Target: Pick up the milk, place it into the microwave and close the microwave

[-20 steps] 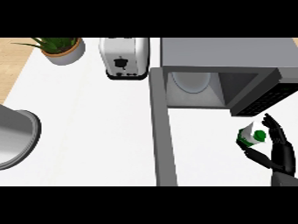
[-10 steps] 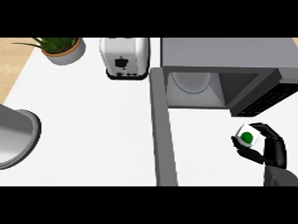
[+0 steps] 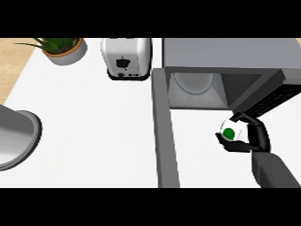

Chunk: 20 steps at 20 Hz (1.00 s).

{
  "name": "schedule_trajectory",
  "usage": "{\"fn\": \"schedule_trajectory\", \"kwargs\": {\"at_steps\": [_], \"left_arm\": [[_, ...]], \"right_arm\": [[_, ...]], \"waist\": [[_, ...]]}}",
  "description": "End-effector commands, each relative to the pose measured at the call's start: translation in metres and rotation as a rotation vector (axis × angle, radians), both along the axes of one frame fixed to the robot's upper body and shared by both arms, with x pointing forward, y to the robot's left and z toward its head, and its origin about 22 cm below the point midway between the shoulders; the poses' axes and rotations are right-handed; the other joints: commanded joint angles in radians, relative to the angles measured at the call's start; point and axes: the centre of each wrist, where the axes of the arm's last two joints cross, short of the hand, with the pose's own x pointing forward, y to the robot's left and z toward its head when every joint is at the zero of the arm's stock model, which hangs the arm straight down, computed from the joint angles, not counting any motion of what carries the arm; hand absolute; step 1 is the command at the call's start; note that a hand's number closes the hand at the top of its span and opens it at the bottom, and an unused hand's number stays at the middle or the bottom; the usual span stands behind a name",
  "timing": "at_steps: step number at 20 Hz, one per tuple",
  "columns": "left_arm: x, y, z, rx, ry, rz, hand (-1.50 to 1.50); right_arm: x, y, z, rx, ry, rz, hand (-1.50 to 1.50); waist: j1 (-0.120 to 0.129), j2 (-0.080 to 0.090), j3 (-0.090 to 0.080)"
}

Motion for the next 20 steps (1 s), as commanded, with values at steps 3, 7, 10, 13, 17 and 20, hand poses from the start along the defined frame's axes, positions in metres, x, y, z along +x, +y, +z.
{"fn": "schedule_trajectory", "kwargs": {"at_steps": [3,7,10,13,17,20], "left_arm": [[0.006,0.012,-0.003,-0.007,-0.045,0.009,-1.50],[-0.010,-0.001,0.003,0.002,-0.003,0.030,-1.50],[-0.007,0.009,0.012,-0.009,-0.008,0.036,-1.50],[0.000,0.019,0.007,0.014,0.002,0.049,-1.50],[-0.017,0.005,0.009,-0.001,0.001,0.035,-1.50],[-0.016,0.011,0.013,0.004,-0.014,0.006,-1.50]], "right_arm": [[0.000,0.031,-0.007,0.114,-0.059,0.205,1.50],[0.016,0.045,0.019,0.139,-0.066,0.283,1.50],[0.013,0.072,0.034,0.089,-0.116,0.242,1.50],[0.024,0.081,0.066,0.087,-0.127,0.238,1.50],[0.044,0.112,0.098,0.067,-0.125,0.167,1.50],[0.063,0.128,0.114,0.023,-0.130,0.183,1.50]], "waist": [[-0.013,-0.003,-0.001],[-0.035,-0.014,-0.003],[-0.034,-0.012,-0.003],[-0.032,-0.009,-0.003],[-0.018,-0.007,-0.002],[-0.009,-0.005,-0.001]]}}
